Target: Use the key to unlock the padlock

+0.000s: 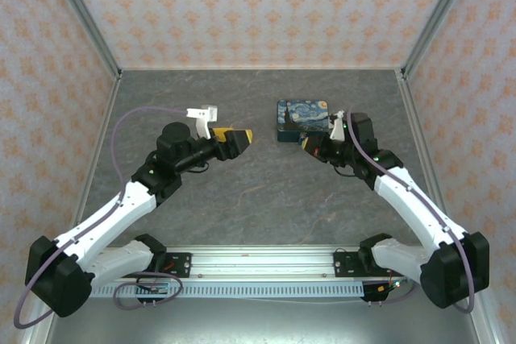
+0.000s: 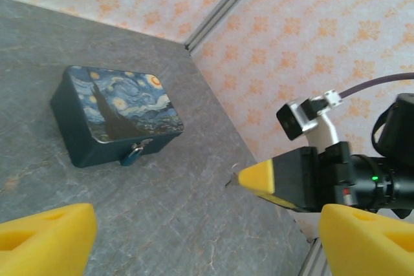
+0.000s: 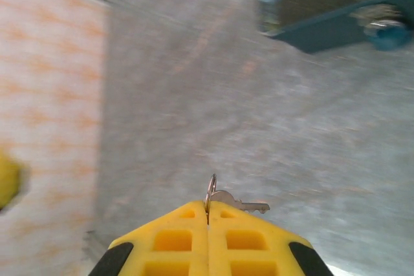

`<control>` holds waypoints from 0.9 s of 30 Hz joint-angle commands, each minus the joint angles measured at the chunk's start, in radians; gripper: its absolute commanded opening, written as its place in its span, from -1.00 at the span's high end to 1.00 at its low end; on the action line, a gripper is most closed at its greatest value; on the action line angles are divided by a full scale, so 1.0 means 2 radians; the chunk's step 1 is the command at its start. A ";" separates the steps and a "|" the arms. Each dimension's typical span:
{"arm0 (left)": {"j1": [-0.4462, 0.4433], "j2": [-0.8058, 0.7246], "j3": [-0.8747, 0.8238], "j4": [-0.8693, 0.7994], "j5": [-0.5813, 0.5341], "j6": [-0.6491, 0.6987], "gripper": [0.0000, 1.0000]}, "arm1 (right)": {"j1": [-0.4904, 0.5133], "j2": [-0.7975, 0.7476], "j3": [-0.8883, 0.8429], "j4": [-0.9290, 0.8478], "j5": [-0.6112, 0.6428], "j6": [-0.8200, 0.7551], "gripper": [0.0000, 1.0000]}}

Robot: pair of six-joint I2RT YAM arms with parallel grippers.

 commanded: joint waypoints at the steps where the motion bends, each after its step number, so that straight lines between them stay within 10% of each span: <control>1: -0.005 0.016 0.004 0.060 0.019 -0.026 -0.78 | 0.002 -0.023 0.015 0.104 -0.084 0.041 1.00; 10: -0.008 0.056 0.022 0.114 0.014 -0.182 -0.76 | 0.025 -0.035 -0.017 0.248 -0.121 0.073 1.00; 19: -0.019 0.108 -0.012 0.267 -0.035 -0.482 -0.66 | 0.061 -0.009 -0.037 0.382 -0.093 0.113 1.00; 27: -0.045 0.136 0.006 0.318 -0.055 -0.560 -0.50 | 0.087 0.029 -0.044 0.442 -0.060 0.135 1.00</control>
